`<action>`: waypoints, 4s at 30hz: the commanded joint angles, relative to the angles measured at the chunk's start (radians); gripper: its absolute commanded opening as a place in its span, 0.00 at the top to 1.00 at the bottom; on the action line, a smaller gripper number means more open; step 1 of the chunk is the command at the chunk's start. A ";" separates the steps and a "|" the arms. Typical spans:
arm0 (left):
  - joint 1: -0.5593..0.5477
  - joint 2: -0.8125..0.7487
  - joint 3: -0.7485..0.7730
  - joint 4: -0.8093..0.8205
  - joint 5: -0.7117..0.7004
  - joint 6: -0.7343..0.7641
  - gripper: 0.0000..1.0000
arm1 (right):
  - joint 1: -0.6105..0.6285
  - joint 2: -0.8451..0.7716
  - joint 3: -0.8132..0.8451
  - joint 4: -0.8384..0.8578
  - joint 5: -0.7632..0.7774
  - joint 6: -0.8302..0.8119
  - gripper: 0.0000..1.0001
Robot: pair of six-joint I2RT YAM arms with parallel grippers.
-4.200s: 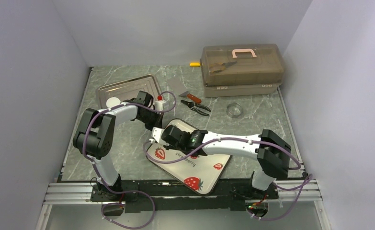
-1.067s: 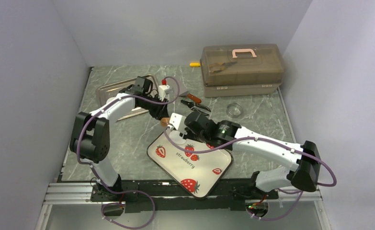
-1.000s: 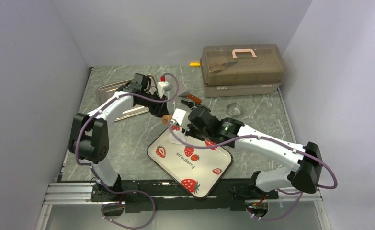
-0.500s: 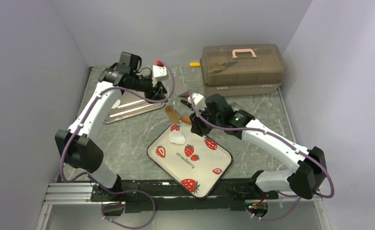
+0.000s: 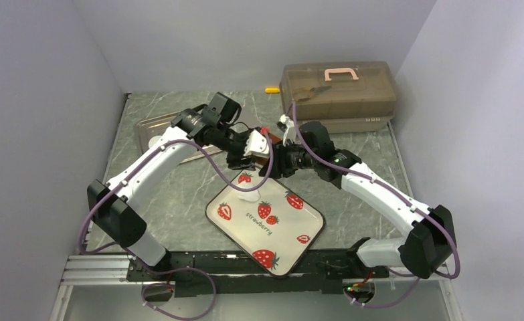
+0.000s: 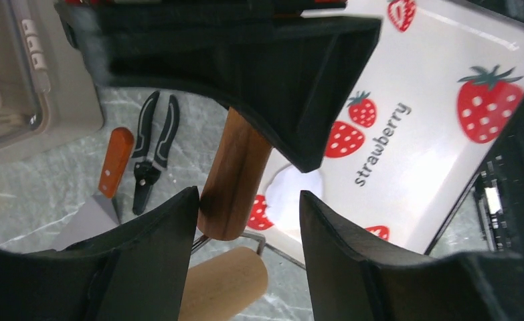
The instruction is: Roll out the dumpling wrappers from the dough
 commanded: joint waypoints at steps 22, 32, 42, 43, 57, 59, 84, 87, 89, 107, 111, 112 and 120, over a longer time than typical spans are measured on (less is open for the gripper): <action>-0.009 0.016 -0.123 0.223 -0.158 -0.028 0.65 | -0.070 -0.015 -0.047 0.415 -0.224 0.328 1.00; -0.001 0.012 -0.141 0.082 -0.100 -0.018 1.00 | -0.090 -0.152 -0.060 0.168 -0.125 -0.163 0.40; 0.000 0.014 -0.193 0.062 -0.004 -0.141 1.00 | -0.041 -0.315 -0.179 0.132 -0.214 -0.837 0.04; 0.000 0.015 -0.195 0.055 0.006 -0.141 1.00 | -0.013 -0.297 -0.165 0.112 -0.162 -0.881 0.04; -0.002 0.008 -0.199 0.045 0.069 -0.158 1.00 | 0.098 -0.091 -0.083 0.164 -0.010 -1.059 0.14; -0.002 0.007 -0.192 0.043 0.078 -0.165 1.00 | 0.103 -0.082 -0.081 0.141 -0.002 -1.066 0.19; 0.015 0.006 -0.146 0.097 0.113 -0.250 1.00 | 0.141 -0.054 -0.140 0.079 0.104 -1.085 1.00; 0.044 0.002 -0.157 0.146 0.092 -0.296 0.77 | 0.140 -0.081 -0.169 0.105 0.117 -1.009 1.00; 0.055 0.000 -0.171 0.160 0.077 -0.298 0.64 | 0.140 -0.098 -0.184 0.110 0.148 -0.933 1.00; 0.077 0.016 -0.251 0.278 -0.056 -0.445 0.01 | 0.139 -0.355 -0.348 0.040 0.393 -0.316 1.00; 0.119 0.010 -0.351 0.344 -0.149 -0.545 0.01 | 0.140 -0.391 -0.323 -0.071 0.434 -0.213 1.00; 0.124 0.010 -0.377 0.357 -0.171 -0.566 0.01 | 0.141 -0.398 -0.321 -0.103 0.438 -0.191 1.00; 0.142 0.004 -0.494 0.420 -0.217 -0.633 0.01 | 0.215 -0.393 -0.355 -0.218 0.529 0.015 1.00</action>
